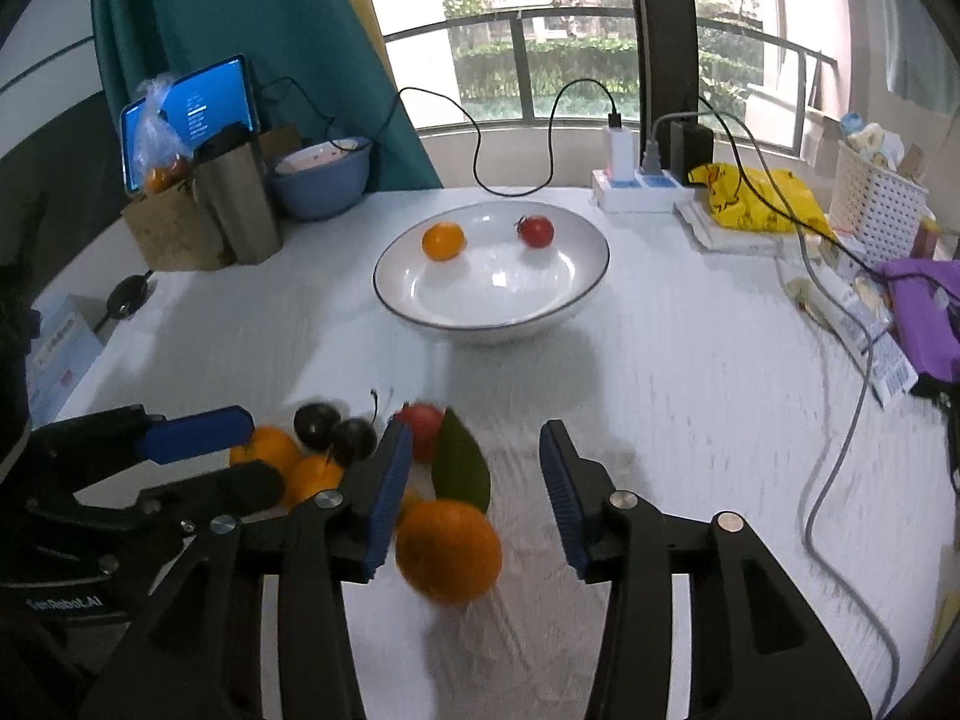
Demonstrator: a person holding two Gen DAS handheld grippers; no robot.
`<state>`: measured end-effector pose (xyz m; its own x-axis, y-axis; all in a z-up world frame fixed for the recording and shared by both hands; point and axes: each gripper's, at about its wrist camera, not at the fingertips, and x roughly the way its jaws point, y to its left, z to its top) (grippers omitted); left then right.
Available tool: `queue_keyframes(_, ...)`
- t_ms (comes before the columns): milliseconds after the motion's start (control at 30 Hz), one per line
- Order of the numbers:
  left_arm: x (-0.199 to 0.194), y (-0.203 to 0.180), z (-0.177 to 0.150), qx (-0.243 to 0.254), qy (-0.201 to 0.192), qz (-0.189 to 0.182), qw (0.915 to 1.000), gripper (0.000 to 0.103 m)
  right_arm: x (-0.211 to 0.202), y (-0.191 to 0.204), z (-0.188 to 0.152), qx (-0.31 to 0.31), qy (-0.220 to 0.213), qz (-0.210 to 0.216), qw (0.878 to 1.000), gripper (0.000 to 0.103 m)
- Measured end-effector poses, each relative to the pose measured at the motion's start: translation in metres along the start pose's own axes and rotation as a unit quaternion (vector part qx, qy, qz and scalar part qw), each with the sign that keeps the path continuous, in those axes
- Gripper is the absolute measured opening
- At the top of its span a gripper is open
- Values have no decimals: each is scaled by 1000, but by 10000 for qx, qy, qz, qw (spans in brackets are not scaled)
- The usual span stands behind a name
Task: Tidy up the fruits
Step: 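Move both open grippers back to the fruit cluster, then grasp the kiwi with the left gripper while the right gripper grasps the large orange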
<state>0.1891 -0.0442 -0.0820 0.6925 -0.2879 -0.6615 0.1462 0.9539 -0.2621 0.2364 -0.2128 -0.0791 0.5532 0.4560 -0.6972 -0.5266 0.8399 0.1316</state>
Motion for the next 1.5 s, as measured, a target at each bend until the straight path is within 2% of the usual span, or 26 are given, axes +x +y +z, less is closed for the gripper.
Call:
queue_keyframes(33, 1, 0, -3, -14, 41, -4, 10000, 47, 0, 0, -2, 18, 11, 13, 10000, 55)
queue_keyframes(633, 27, -2, -33, -21, 627, 213, 9978, 47, 11, 1, -32, 71, 315, 189, 9993, 55)
queue_keyframes(833, 29, -10, -36, 272, 635, 259, 9973, 44, 14, 2, -35, 13, 362, 217, 9991, 55)
queue_keyframes(933, 29, -14, -38, 345, 634, 250, 9971, 32, 17, 1, -36, 20, 460, 286, 9985, 54)
queue_keyframes(967, 29, -14, -38, 346, 631, 253, 9971, 29, 17, 2, -36, 1, 464, 303, 9985, 49)
queue_keyframes(1033, 28, -13, -38, 336, 630, 219, 9972, 28, 17, 4, -36, -49, 474, 310, 9984, 46)
queue_keyframes(1500, 13, -26, -24, 504, 424, 43, 9978, 28, 0, -9, -25, 68, 242, 212, 9995, 46)
